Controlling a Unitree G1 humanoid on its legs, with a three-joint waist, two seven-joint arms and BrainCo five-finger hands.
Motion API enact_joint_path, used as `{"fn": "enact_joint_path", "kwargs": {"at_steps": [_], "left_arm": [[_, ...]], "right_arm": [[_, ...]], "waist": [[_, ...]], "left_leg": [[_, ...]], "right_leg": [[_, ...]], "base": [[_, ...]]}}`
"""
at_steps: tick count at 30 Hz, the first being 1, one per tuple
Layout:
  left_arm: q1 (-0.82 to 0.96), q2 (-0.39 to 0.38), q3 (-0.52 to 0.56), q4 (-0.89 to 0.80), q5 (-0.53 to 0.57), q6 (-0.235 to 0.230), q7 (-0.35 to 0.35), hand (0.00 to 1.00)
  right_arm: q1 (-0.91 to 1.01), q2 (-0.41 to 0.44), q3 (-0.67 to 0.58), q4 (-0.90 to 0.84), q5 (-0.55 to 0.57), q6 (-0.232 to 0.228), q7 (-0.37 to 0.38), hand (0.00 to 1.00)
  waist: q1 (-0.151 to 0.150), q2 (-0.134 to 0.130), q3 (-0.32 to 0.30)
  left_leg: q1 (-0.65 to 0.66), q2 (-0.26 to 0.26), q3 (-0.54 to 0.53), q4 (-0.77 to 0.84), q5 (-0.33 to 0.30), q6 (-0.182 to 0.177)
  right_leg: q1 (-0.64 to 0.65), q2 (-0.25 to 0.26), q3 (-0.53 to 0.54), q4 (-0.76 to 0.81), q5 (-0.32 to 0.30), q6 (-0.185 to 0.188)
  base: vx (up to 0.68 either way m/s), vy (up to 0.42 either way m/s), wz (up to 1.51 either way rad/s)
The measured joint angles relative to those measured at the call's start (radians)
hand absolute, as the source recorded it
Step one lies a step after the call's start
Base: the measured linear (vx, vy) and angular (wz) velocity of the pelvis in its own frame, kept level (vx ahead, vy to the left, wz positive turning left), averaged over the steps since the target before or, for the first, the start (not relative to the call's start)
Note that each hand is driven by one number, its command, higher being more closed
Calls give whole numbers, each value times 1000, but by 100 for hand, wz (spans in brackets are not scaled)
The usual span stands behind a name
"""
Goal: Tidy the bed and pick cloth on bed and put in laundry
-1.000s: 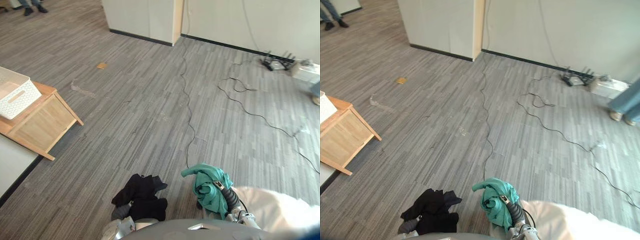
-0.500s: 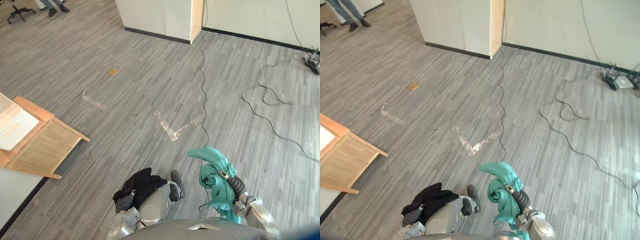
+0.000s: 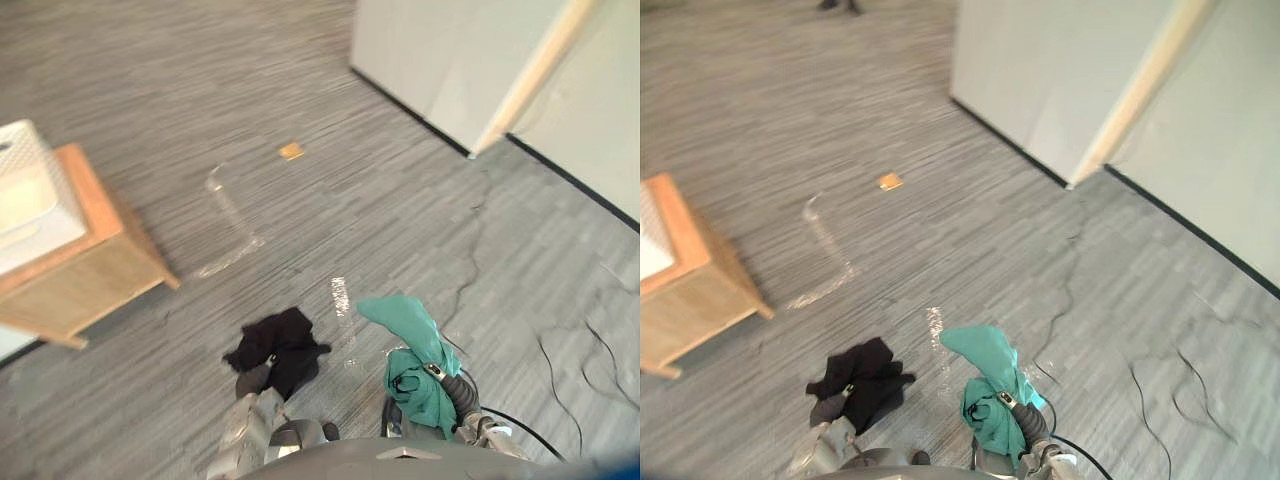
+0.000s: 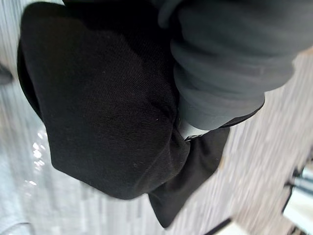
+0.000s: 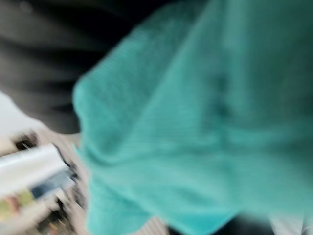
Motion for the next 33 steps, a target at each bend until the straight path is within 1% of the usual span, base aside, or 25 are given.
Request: {"fn": "enact_joint_path", "kwargs": {"at_steps": [1, 2, 3, 4, 5, 6, 7, 8, 9, 10, 12, 15, 16, 17, 19, 20, 21, 22, 24, 25, 27, 28, 30, 32, 33], "left_arm": [[16, 5, 1, 9, 0, 11, 0, 100], [34, 7, 1, 9, 0, 15, -1, 100], [76, 9, 0, 10, 0, 17, -5, 100], [104, 1, 2, 33, 0, 22, -8, 100], [112, -6, 2, 37, 0, 24, -8, 100], [138, -22, 2, 38, -2, 22, -11, 100], [148, -45, 14, 39, -3, 11, -23, 100], [149, -48, 19, 39, -3, 9, -29, 100], [150, -47, 21, 39, -1, 6, -33, 100], [136, -45, 26, 36, 2, -10, -47, 100], [137, -39, 29, 12, 9, -30, -58, 100], [137, -35, 29, -38, 14, -31, -74, 100], [137, -39, 30, -50, 41, -34, -76, 100], [138, -38, 30, -55, 49, -34, -77, 100], [145, -40, 27, -60, 51, -41, -77, 100], [145, -40, 26, -61, 52, -49, -76, 100], [146, -42, 26, -60, 53, -50, -76, 100], [137, -39, 24, -57, 69, -49, -75, 100], [120, -25, 24, -56, 88, -46, -73, 100], [109, -4, 26, -57, 90, -44, -73, 100], [90, 36, 23, -50, 106, -25, -64, 100], [83, 36, 10, -43, 122, -20, -57, 100], [81, 34, -22, -44, 128, -14, -42, 100], [76, 35, -31, -45, 128, 0, -42, 100], [75, 32, -31, -46, 128, 3, -42, 100]], "right_arm": [[-2, 5, -1, 0, 7, -1, -3, 100], [-5, 7, 0, 0, 9, -1, -6, 100], [2, 10, 1, 0, 18, -1, -9, 100], [-7, 0, 0, 12, 26, 6, -22, 100], [-26, -6, 1, 15, 26, 11, -30, 100], [-56, -16, -1, 10, 27, 19, -43, 100], [-70, -27, -1, 8, 28, 24, -50, 100], [-72, -27, -3, 8, 28, 30, -52, 100], [-74, -24, -1, 10, 26, 35, -54, 100], [-75, -17, -10, 10, 25, 40, -55, 100], [-78, -12, -24, 8, 24, 37, -54, 100], [-59, -10, -51, 5, 22, 30, -62, 100], [-52, -15, -58, 4, 22, 30, -76, 100], [-49, -18, -65, 4, 23, 30, -77, 100], [-59, -22, -83, 4, 25, 28, -78, 100], [-66, -27, -83, 5, 28, 25, -82, 100], [-66, -27, -82, 5, 31, 23, -85, 100], [-69, -29, -81, 8, 45, 20, -93, 100], [-83, -18, -79, 7, 46, 10, -110, 100], [-85, 1, -71, 6, 46, 10, -121, 100], [-78, 28, -65, 8, 45, 9, -127, 100], [-68, 31, -64, 8, 44, 7, -126, 100], [-38, 33, -63, 5, 43, 3, -127, 100], [-3, 41, -54, -3, 43, -6, -127, 100], [14, 51, -49, -1, 43, -14, -127, 100]], "waist": [[7, -6, 0], [5, -2, -3], [-5, 13, -20], [5, 42, -37], [13, 63, -38], [17, 95, -41], [17, 131, -39], [18, 149, -36], [24, 163, -32], [25, 154, -21], [35, 129, -6], [44, 93, -4], [44, 77, 5], [50, 74, 5], [54, 73, 6], [57, 71, 6], [61, 67, 2], [60, 56, -7], [53, 45, -5], [51, 19, 1], [42, -24, 7], [22, -20, 12], [-5, -1, 20], [-26, -5, 19], [-32, -4, 20]], "left_leg": [[49, 5, -22, 2, -39, -35], [79, 16, -34, 8, -66, -39], [124, 42, -59, 40, -133, -37], [128, 69, -56, 134, -171, -72], [100, 90, -38, 217, -164, -88], [13, 129, 25, 428, -104, -129], [-81, 187, 99, 627, 37, -139], [-119, 225, 131, 710, 139, -134], [-173, 269, 157, 821, 195, -129], [-258, 280, 174, 929, 119, -116], [-333, 268, 220, 896, 63, -121], [-395, 230, 381, 554, 27, -113], [-394, 193, 461, 322, 48, -107], [-388, 171, 468, 214, 78, -107], [-392, 142, 480, -41, 206, -106], [-391, 143, 499, -52, 288, -81], [-384, 137, 516, -51, 315, -48], [-372, 109, 518, -53, 281, 11], [-328, 73, 507, -70, 247, 48], [-282, 40, 499, -71, 223, 79], [-198, -7, 444, -68, 162, 79], [-139, -7, 395, -69, 132, 77], [-55, 2, 318, -85, 100, 73], [7, 15, 255, -94, 83, 65], [29, 30, 213, -87, 77, 56]], "right_leg": [[-10, -4, 34, -19, 35, -5], [-2, 2, 45, -15, 52, -23], [9, 23, 61, 37, 115, -68], [-13, 52, 55, 183, 122, -89], [-14, 57, 43, 222, 94, -110], [5, 65, 22, 260, 30, -125], [52, 89, 2, 245, -14, -142], [93, 103, -7, 221, -28, -156], [155, 115, -23, 177, -42, -175], [252, 115, -42, 115, -62, -187], [362, 108, -71, 26, -74, -196], [472, 95, -132, -63, -91, -173], [524, 87, -166, -85, -110, -156], [544, 85, -177, -92, -117, -144], [590, 85, -190, -110, -144, -102], [623, 75, -190, -108, -159, -77], [628, 64, -186, -95, -165, -67], [604, 35, -185, -22, -172, -47], [503, -35, -180, 247, -165, -21], [413, -109, -170, 519, -108, -7], [295, -190, -156, 851, -64, -47], [242, -187, -162, 932, -87, -83], [160, -157, -167, 927, -132, -107], [78, -120, -161, 793, -164, -100], [42, -75, -138, 604, -161, -92]], "base": [[413, -341, 103], [546, -463, 136], [567, -484, 110], [560, -471, 80], [509, -452, 32], [564, -507, 23], [457, -420, 32], [488, -384, 34], [504, -357, 38], [593, -424, 32], [467, -345, 30], [399, -216, 47], [454, -151, 60], [491, -118, 47], [577, -70, 20], [552, -9, 8], [582, 37, 6], [596, 74, 15], [585, 101, 28], [439, 72, 29], [526, 25, 59], [655, -18, 80], [590, -71, 111], [462, -148, 125], [603, -280, 124]]}}
